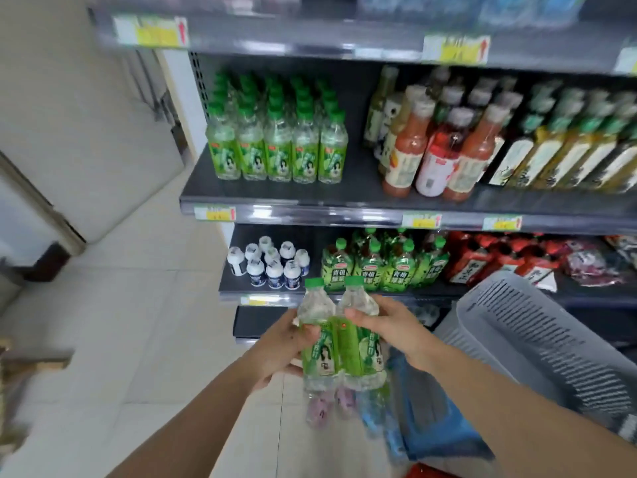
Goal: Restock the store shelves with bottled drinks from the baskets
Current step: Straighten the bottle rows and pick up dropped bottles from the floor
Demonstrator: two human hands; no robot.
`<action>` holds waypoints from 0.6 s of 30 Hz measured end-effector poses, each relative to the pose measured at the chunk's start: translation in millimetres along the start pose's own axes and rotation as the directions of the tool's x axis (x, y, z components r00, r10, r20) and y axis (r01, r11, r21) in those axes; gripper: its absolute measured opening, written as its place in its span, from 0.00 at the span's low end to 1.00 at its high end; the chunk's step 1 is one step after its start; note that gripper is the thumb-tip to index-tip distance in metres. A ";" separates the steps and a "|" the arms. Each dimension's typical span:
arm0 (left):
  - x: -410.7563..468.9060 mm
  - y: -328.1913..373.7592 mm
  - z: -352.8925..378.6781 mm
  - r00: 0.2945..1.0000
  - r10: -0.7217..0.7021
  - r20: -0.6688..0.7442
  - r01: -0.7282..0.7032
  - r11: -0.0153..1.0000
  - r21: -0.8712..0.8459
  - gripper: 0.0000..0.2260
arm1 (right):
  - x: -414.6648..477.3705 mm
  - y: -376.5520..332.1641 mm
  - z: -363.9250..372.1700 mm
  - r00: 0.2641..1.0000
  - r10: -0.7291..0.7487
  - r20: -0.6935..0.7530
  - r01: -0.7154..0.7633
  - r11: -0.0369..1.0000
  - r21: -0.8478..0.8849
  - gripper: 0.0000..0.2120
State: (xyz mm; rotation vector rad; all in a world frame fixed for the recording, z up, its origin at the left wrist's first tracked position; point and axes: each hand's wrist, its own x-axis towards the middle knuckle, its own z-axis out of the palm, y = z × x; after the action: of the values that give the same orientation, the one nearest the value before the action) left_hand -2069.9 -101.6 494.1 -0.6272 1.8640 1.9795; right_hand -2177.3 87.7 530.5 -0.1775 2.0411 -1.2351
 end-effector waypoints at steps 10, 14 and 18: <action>-22.1 120.8 -39.2 0.963 0.230 -0.140 -0.223 0.973 0.062 0.22 | -5.9 -121.7 -22.6 0.966 -0.209 -0.154 0.200 0.977 -0.071 0.29; -12.6 160.7 -44.6 0.929 0.307 -0.206 -0.295 0.952 0.088 0.22 | 8.0 -156.1 -38.3 0.923 -0.325 -0.206 0.293 0.941 -0.169 0.26; 7.7 188.8 -50.6 0.886 0.378 -0.267 -0.343 0.924 0.169 0.25 | 31.7 -180.5 -56.4 0.877 -0.396 -0.273 0.343 0.912 -0.224 0.28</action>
State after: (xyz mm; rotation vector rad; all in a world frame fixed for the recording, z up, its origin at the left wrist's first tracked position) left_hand -2173.4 -166.3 647.0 -0.6025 2.4132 2.0656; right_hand -2280.4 17.8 676.3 -0.5046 2.4750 -1.3868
